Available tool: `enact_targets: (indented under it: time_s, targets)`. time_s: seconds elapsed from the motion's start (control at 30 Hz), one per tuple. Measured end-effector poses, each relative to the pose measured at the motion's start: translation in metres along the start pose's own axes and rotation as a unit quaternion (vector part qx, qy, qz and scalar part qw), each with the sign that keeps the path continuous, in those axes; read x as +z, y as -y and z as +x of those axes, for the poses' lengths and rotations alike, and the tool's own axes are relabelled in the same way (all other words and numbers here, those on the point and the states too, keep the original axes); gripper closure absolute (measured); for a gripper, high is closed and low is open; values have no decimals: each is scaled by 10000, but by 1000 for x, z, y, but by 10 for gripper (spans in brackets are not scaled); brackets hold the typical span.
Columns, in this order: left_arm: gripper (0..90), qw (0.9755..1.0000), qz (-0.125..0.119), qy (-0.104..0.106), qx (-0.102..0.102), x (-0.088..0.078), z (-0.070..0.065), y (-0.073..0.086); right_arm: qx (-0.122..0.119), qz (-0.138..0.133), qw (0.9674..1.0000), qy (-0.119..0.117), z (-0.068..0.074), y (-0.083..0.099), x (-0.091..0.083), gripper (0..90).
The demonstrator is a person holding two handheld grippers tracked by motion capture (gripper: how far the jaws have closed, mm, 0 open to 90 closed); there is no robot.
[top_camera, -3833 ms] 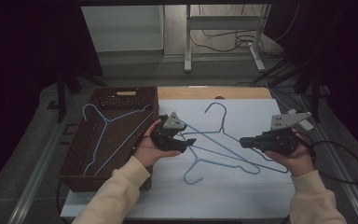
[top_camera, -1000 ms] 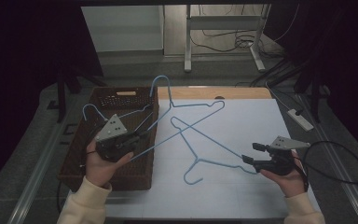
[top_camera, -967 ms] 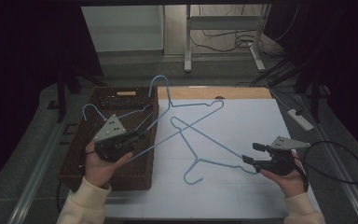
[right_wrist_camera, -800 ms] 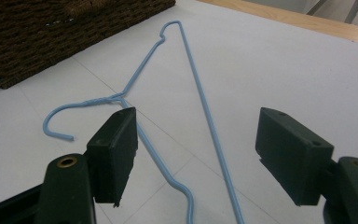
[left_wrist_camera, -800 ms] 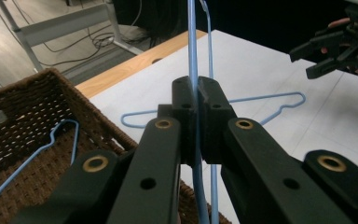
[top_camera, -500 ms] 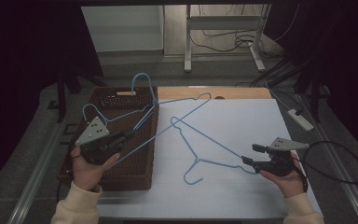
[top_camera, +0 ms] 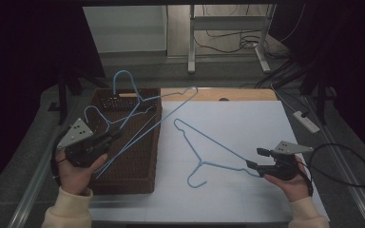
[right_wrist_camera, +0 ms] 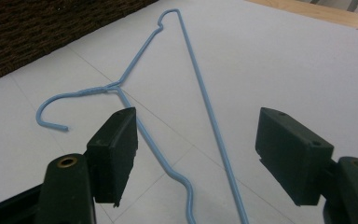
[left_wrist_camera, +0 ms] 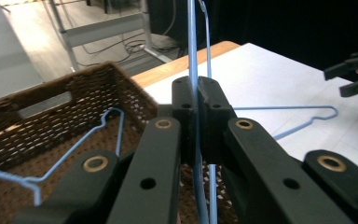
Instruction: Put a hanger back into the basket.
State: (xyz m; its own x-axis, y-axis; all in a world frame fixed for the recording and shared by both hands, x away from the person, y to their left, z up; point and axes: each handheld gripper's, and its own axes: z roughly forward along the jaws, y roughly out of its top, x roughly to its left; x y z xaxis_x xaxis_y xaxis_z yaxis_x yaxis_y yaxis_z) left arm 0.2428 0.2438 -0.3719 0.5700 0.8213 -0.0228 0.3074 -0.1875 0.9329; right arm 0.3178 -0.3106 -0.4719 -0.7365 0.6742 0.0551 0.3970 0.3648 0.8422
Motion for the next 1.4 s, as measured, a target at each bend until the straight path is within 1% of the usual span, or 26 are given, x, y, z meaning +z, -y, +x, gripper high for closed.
enact_targets:
  time_s: [0.13,0.17,0.2,0.23,0.27,0.33,0.37,0.4,0.53,0.57,0.63,0.73,0.87,1.03,1.23,1.4]
  targets:
    - [863,9997,24,-239,-23,-7,9,4,1,20,10000,-1,0,0,1,306]
    - [864,9995,42,-325,-40,-10,12,6,-3,22,10000,1,0,0,1,305]
    - [863,9994,46,-353,-49,-11,13,7,-3,31,10000,-1,0,1,2,305]
    - [864,9988,65,-476,-65,-14,18,9,3,45,10000,-5,0,1,2,305]
    - [864,9985,74,-531,-83,-15,21,10,0,57,10000,-5,0,1,2,305]
    - [864,9983,79,-569,-106,-16,23,11,-6,75,10000,-4,0,1,3,305]
    - [863,9978,84,-639,-147,-18,28,13,-6,81,10000,-4,1,1,3,304]
    - [864,9978,84,-639,-147,-18,28,13,-10,95,10000,-2,1,2,3,304]
    - [864,9968,118,-755,-252,-21,37,18,-9,107,9999,-3,1,2,4,304]
    - [863,9961,155,-813,-298,-21,41,21,-8,110,9999,-2,1,2,4,304]
    - [863,9959,180,-834,-312,-21,43,22,-15,113,9999,-3,0,2,4,304]
    - [864,9944,286,-956,-349,-20,49,26,-11,119,9999,6,1,2,4,301]
    - [863,9933,387,-1018,-373,-19,54,29,-8,124,9999,3,1,2,4,300]
    - [864,9929,480,-1004,-422,-16,57,33,-7,133,9999,3,1,3,5,299]
    - [864,9925,613,-914,-528,-1,64,36,-16,162,9999,14,0,3,5,298]
    - [863,9922,748,-839,-543,8,66,37,-20,163,9999,10,0,3,5,298]
